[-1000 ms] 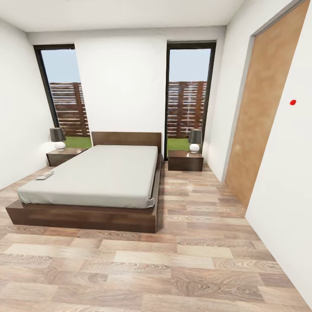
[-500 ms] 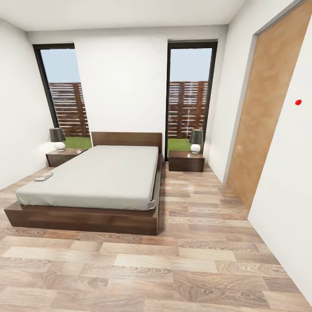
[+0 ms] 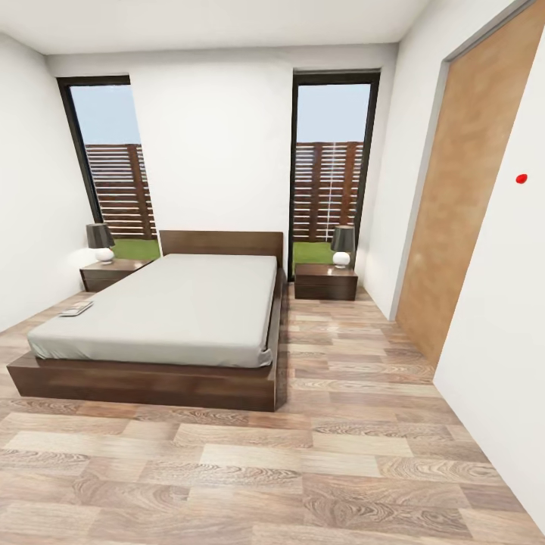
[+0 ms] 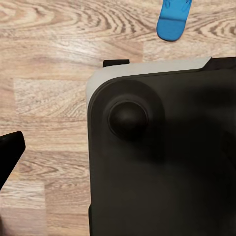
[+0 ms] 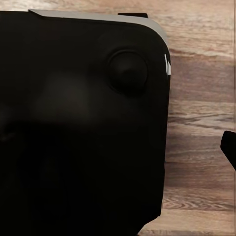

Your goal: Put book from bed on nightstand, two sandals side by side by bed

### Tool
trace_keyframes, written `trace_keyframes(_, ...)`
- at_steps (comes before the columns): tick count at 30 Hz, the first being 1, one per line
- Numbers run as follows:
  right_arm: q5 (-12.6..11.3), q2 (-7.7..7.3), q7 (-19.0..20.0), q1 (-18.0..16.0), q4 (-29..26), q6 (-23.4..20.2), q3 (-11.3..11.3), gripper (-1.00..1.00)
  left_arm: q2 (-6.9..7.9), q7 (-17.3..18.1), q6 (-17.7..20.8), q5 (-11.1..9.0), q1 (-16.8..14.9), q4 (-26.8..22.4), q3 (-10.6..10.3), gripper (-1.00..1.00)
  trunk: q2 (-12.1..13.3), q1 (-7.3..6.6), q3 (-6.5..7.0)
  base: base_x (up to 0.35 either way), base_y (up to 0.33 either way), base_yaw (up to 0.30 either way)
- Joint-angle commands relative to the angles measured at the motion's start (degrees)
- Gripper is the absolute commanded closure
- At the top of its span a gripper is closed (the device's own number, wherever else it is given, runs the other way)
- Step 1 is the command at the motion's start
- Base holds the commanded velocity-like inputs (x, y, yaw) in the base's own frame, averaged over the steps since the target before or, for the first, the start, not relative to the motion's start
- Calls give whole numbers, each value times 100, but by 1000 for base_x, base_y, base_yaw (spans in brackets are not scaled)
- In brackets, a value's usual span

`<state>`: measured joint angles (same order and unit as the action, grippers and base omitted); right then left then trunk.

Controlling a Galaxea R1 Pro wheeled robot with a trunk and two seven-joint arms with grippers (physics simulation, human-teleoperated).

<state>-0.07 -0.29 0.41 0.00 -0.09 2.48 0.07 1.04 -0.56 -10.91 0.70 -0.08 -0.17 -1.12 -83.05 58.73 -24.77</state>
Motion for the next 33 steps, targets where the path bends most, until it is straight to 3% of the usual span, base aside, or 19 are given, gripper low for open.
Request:
trace_keyframes(1,-1,-1,4,0,-1,17,0,-100,0,-6,-16,8,-1,0,-11,-100,-2,0,-4,0,0,0)
trace_keyframes(33,1,14,3,0,0,33,-17,-100,2,-6,-16,7,-1,0,-14,-100,-2,0,-4,0,0,0)
